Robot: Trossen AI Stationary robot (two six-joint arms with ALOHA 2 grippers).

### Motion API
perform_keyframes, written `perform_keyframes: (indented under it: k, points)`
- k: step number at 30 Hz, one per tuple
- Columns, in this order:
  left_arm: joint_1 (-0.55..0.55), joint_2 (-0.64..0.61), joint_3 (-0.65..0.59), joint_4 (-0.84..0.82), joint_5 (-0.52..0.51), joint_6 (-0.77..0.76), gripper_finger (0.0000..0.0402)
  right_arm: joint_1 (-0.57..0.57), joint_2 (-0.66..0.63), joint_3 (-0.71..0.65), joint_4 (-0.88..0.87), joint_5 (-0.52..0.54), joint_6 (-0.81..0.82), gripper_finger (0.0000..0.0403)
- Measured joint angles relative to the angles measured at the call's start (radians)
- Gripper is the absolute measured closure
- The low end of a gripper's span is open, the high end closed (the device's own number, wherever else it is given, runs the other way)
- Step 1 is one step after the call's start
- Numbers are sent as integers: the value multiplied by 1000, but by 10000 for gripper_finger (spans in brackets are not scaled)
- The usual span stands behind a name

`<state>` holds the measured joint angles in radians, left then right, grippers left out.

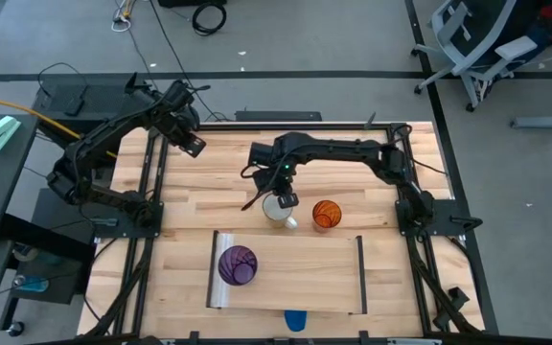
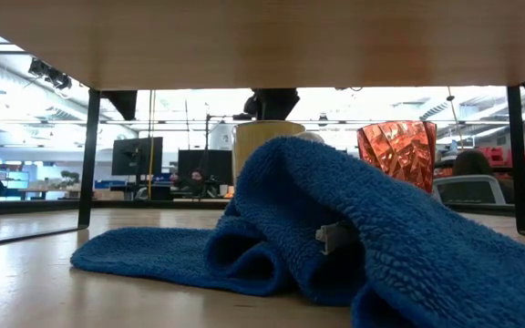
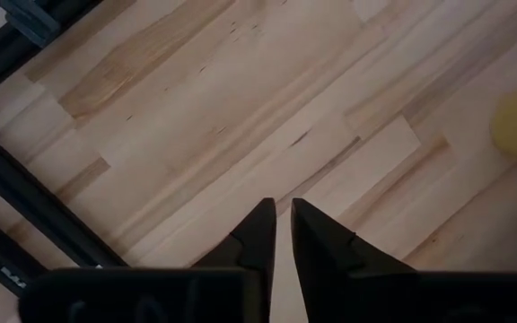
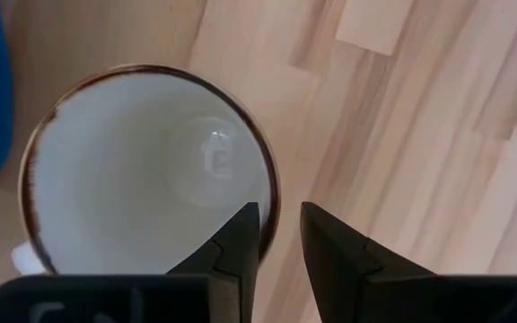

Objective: Stack small to large cups/mugs on shelf
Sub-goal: Put the yellow mug on the shelf

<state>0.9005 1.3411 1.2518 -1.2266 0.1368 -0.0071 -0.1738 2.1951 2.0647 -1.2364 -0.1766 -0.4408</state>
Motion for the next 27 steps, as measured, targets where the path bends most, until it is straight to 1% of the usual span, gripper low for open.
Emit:
perform_keyframes:
  k: [18,27]
  points:
    - [0,0,0,2,0,-7,349,16,4,0,4,-4,-21,311]
    - [0,0,0,2,0,-8,351,26,4,-10,22,12,-27,311]
